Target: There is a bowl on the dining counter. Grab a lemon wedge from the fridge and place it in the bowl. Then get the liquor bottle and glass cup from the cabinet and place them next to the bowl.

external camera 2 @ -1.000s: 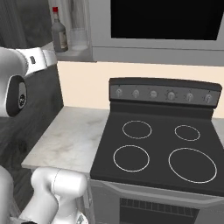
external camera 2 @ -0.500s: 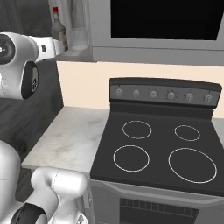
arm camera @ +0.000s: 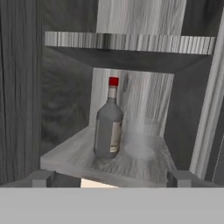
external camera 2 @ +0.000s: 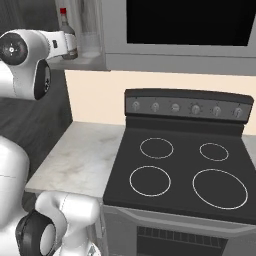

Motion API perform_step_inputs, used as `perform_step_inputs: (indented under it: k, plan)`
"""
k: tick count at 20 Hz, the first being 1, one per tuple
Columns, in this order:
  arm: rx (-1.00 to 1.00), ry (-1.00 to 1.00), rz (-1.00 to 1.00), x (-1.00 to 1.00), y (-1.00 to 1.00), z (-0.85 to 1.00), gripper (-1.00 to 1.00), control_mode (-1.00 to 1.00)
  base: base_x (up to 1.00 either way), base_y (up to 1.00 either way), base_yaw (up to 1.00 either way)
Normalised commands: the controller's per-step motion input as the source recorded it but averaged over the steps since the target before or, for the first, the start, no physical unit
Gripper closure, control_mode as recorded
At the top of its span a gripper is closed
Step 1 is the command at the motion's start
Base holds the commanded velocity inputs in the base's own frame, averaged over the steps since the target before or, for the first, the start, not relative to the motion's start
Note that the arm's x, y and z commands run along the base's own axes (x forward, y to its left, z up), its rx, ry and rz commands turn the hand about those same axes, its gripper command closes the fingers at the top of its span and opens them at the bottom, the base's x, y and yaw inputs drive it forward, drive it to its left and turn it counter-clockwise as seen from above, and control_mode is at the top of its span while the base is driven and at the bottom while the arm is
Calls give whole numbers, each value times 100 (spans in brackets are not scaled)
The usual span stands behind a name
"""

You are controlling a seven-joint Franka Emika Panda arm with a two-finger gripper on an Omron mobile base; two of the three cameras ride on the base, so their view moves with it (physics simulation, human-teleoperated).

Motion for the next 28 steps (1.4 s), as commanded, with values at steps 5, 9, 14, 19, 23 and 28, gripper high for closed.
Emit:
perform_step_inputs:
  k: [5,9,14,19,23,28]
  plan:
    - [0,1,0,32,13,4,-100,-100,0,0,0]
    - [0,1,0,8,3,0,-100,-100,0,0,0]
    - [1,0,0,23,0,0,-100,-100,0,0,0]
    - [2,0,0,22,0,0,-100,-100,0,0,0]
    - [2,0,0,16,0,0,-100,-100,0,0,0]
    - [1,0,0,2,1,0,-100,-100,0,0,0]
